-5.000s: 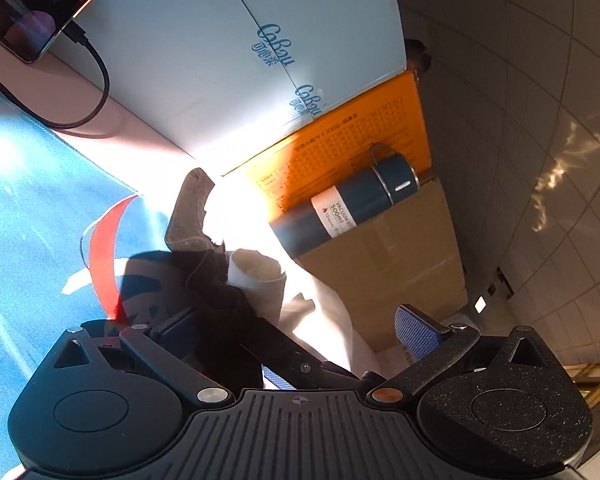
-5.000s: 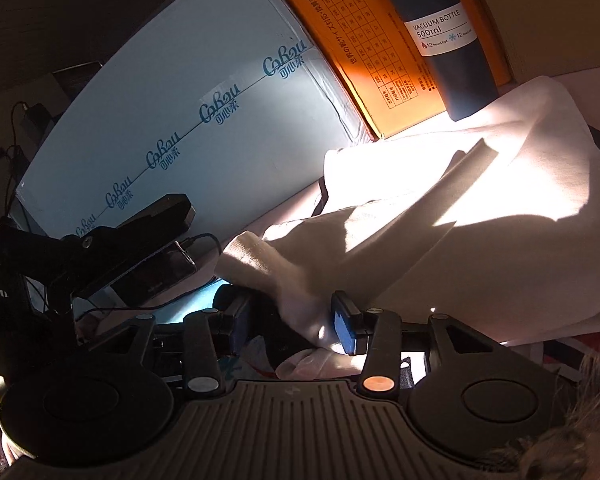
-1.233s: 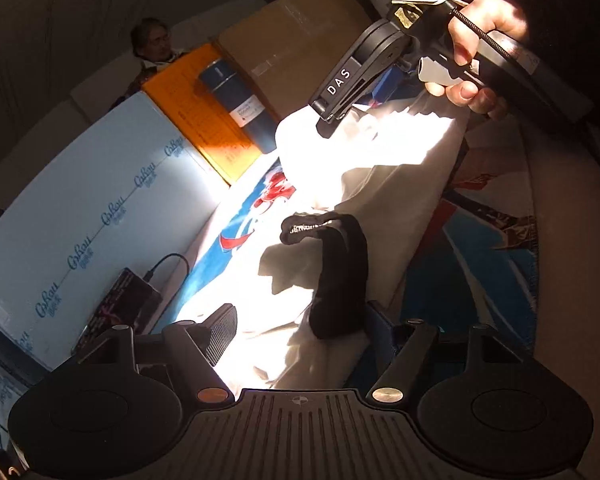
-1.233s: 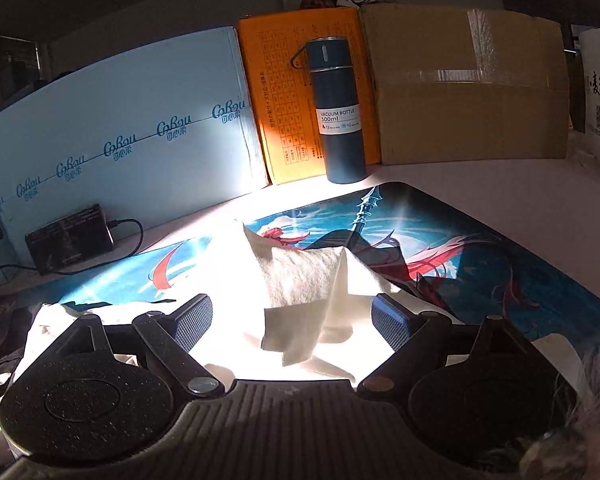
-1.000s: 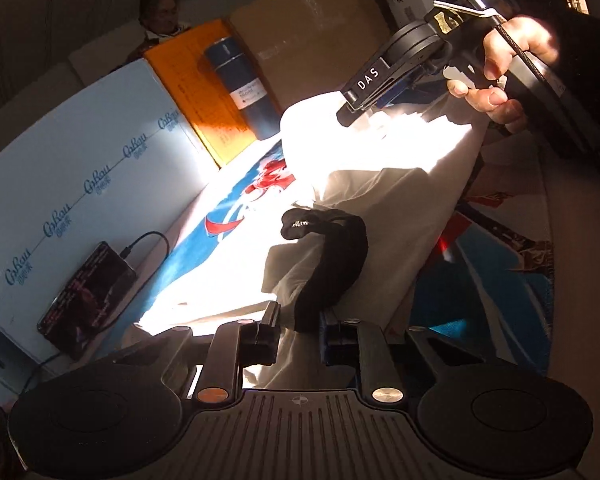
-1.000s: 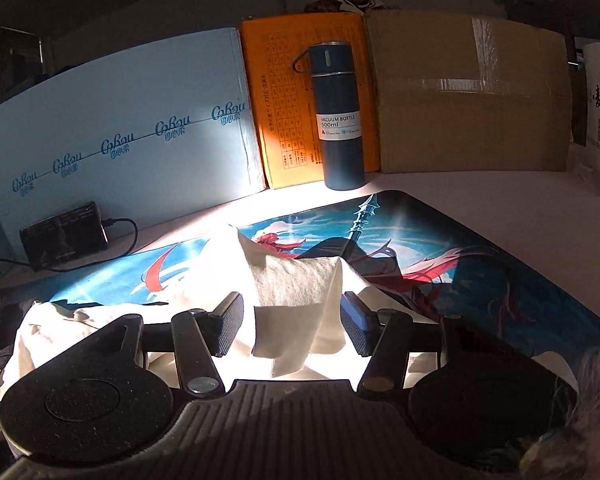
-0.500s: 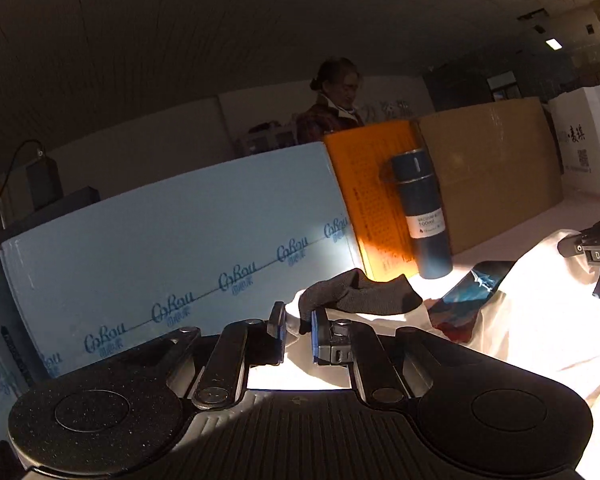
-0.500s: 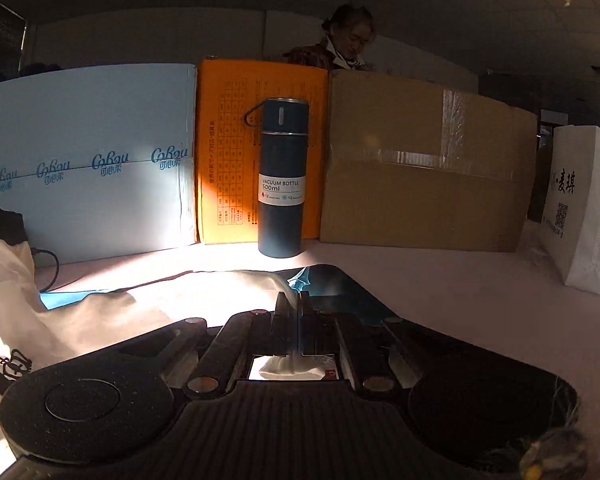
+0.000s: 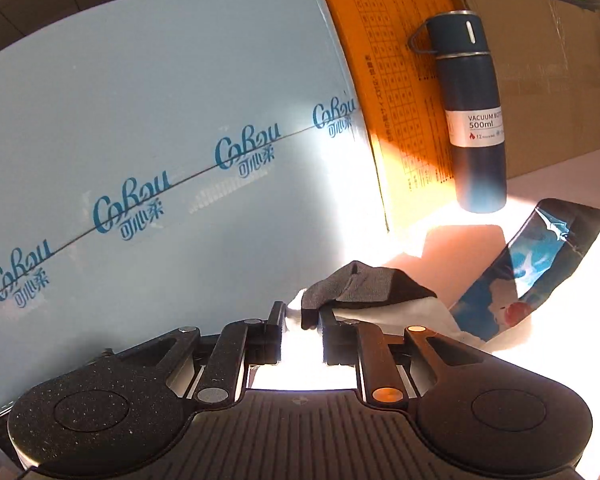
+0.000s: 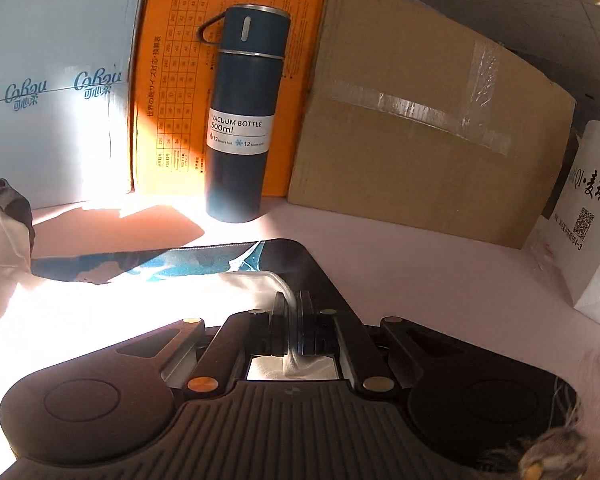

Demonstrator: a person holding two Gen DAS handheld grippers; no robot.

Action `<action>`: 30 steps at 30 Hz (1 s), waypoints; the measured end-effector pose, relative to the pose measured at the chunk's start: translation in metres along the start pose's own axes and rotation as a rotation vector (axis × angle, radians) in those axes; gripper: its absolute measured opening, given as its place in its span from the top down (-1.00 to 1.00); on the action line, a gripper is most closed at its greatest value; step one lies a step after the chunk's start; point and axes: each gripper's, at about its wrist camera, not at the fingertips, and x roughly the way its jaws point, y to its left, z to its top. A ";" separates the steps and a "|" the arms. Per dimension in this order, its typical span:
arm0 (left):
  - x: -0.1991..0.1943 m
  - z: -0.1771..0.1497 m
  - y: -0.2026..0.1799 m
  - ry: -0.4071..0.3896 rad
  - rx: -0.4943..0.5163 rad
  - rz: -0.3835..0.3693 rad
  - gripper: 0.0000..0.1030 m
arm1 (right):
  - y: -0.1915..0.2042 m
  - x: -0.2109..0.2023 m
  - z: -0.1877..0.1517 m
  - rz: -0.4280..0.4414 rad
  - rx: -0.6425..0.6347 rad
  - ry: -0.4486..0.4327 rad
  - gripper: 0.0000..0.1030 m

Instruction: Fold clothes

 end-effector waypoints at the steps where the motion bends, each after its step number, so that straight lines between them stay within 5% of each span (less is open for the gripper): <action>1: 0.005 -0.002 0.000 0.014 0.004 0.017 0.48 | -0.001 0.007 -0.001 -0.018 0.001 0.019 0.82; 5: 0.001 -0.004 0.007 -0.008 0.026 0.088 0.09 | -0.016 0.022 -0.003 -0.075 0.053 0.055 0.50; 6: -0.004 -0.004 0.009 -0.027 0.044 0.097 -0.14 | -0.022 0.021 -0.004 -0.092 0.076 0.055 0.43; 9: -0.031 0.000 0.023 -0.075 0.064 0.080 -0.25 | -0.038 0.012 -0.007 -0.127 0.155 0.040 0.29; 13: -0.077 -0.005 0.045 -0.067 -0.030 -0.094 -0.25 | -0.054 -0.028 -0.017 -0.025 0.260 -0.028 0.14; 17: -0.106 -0.034 0.062 0.035 -0.160 -0.366 -0.25 | -0.036 -0.073 -0.029 0.268 0.312 -0.051 0.06; 20: -0.111 -0.057 0.058 0.115 -0.176 -0.445 -0.20 | -0.010 -0.090 -0.039 0.526 0.332 -0.008 0.03; 22: -0.110 -0.069 0.052 0.158 -0.169 -0.457 0.00 | 0.016 -0.093 -0.045 0.645 0.328 0.051 0.03; 27: -0.132 -0.075 0.051 0.093 -0.174 -0.487 0.47 | 0.080 -0.094 -0.054 0.717 0.225 0.128 0.14; 28: -0.137 -0.076 0.051 0.075 -0.176 -0.492 0.67 | 0.086 -0.092 -0.055 0.728 0.210 0.143 0.24; 30: -0.148 -0.077 0.052 0.038 -0.179 -0.504 0.79 | 0.096 -0.095 -0.059 0.717 0.183 0.138 0.72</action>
